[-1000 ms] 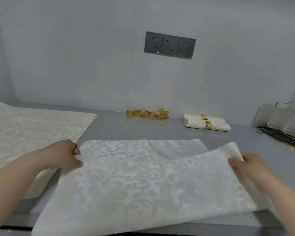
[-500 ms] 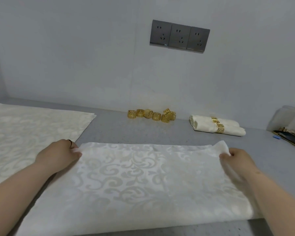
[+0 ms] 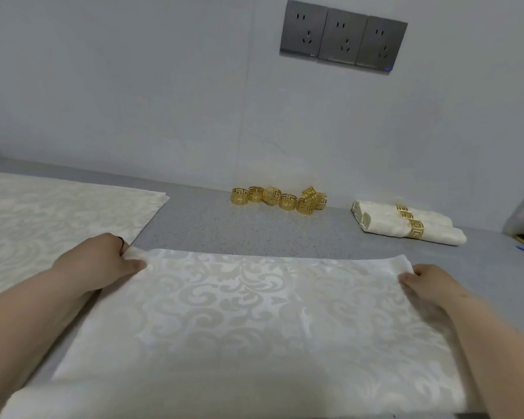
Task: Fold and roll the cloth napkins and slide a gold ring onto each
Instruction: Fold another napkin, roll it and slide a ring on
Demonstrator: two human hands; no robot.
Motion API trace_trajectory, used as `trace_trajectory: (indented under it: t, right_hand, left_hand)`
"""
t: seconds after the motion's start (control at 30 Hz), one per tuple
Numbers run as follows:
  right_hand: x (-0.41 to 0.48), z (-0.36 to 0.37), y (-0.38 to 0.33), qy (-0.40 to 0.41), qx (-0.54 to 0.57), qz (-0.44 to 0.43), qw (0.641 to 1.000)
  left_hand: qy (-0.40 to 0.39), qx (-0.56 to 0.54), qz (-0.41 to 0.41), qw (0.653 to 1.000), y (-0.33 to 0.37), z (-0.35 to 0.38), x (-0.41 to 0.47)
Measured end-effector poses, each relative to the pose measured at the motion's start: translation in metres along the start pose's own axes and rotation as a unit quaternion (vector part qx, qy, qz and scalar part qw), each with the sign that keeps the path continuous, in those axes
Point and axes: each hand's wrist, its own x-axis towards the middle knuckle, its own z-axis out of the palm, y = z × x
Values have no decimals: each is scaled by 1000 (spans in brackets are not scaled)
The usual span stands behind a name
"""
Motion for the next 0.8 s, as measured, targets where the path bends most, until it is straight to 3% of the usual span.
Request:
trace_trajectory:
  t: [0.13, 0.37, 0.43, 0.53, 0.6, 0.67, 0.8]
  right_hand:
    - [9, 4, -3, -5, -78, 11, 997]
    - [13, 3, -4, -9, -94, 17, 995]
    - [12, 3, -6, -15, -99, 18, 995]
    - [12, 1, -8, -29, -98, 18, 995]
    - [10, -1, -9, -35, -89, 18, 995]
    - [8, -3, -8, -37, -74, 16, 996]
    - [-4, -10, -1, -25, -50, 7, 998]
  left_hand:
    - [17, 24, 1, 1000, 4, 4, 7]
    - [54, -9, 15, 998, 3, 11, 8]
    - [88, -27, 36, 995, 9, 8, 2]
    - [144, -26, 133, 980, 27, -3, -20]
    - [82, 0, 223, 971, 44, -12, -45]
    - [-43, 27, 301, 952, 61, -16, -78]
    - [-182, 81, 330, 923, 74, 4, -123]
